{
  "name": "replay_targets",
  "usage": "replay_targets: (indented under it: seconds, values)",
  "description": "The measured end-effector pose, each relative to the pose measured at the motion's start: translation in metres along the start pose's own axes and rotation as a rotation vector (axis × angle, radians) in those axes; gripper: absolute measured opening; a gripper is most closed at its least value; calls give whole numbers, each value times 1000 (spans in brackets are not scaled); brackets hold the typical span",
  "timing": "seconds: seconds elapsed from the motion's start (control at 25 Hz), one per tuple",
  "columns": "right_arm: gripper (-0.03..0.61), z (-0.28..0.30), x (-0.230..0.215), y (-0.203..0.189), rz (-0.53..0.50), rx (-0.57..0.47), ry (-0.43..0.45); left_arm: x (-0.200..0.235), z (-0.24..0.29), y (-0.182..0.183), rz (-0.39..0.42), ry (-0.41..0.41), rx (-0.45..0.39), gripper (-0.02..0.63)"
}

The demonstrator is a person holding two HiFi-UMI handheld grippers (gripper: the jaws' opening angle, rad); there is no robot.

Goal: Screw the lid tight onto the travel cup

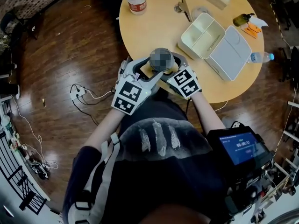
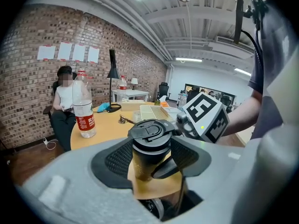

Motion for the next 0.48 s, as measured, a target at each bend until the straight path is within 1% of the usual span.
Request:
replay_targets:
  seconds: [0.04,0.08,0.16,0.2,0.32,0.4,0.48]
  values:
    - [439,-3,-2,-1,15,-12,2,1,1,2,-17,-13,-10,261]
    - [458,-7,-3,-2,29,-21,2,2,-1,4,-41,-28,-27,261]
    - [466,-15,-3,-2,40,-22,-18,7,-12,10,-82,-55,-73,261]
    - [466,-20,-1,-2,41,-18,-39,12,-23,11,-87,-62,-96,261]
    - [460,-37,12,-4,78,-6,-113,22,-54,12,-55,-69,-153,259]
    - [453,-52,18,-5,118,-9,-152,25,-65,16,-16,-72,-187,259]
    - [437,-69,23,-3,130,-16,-210,28,-71,21,26,-84,-223,258]
Point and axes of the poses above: the fingertips, and each gripper's own axes: z forward along the fingers, x to its left, y out of its top, the point moved 6 cm from there along -z, backward along the fingers, and after that the axes turned 4 degrees about x, right-handed, at the moved point
